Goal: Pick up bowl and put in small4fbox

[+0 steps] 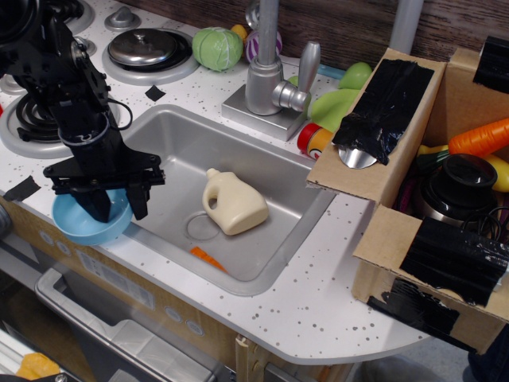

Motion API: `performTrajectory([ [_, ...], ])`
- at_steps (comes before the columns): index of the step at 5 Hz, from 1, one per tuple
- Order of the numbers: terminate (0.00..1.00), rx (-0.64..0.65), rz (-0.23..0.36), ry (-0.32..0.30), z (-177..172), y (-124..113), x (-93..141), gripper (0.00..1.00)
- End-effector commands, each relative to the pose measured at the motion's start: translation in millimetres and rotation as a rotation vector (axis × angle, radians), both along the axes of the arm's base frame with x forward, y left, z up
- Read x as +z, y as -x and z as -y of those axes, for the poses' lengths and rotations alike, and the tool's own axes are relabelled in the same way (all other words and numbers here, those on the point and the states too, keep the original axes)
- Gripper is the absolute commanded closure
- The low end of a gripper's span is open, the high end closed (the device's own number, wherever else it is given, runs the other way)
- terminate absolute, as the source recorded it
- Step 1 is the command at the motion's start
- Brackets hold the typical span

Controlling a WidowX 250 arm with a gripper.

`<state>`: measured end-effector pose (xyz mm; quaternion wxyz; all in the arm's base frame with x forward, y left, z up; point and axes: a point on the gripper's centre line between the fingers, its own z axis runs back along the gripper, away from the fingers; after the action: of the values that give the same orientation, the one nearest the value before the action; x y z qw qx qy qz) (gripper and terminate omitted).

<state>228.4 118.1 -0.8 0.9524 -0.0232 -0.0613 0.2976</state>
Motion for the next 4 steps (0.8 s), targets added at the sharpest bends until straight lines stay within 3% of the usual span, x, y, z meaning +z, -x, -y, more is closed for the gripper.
performTrajectory([
  [1,0.0,-0.008,-0.016,-0.023,28.4,-3.3,34.0,1.0],
  [2,0.0,-0.005,0.027,-0.084,66.8,-8.8,81.3,1.0],
  [3,0.0,-0.013,0.039,-0.044,113.8,-17.5,132.1,1.0],
  [4,0.0,-0.004,0.056,-0.003,159.0,-30.2,165.2,1.0],
])
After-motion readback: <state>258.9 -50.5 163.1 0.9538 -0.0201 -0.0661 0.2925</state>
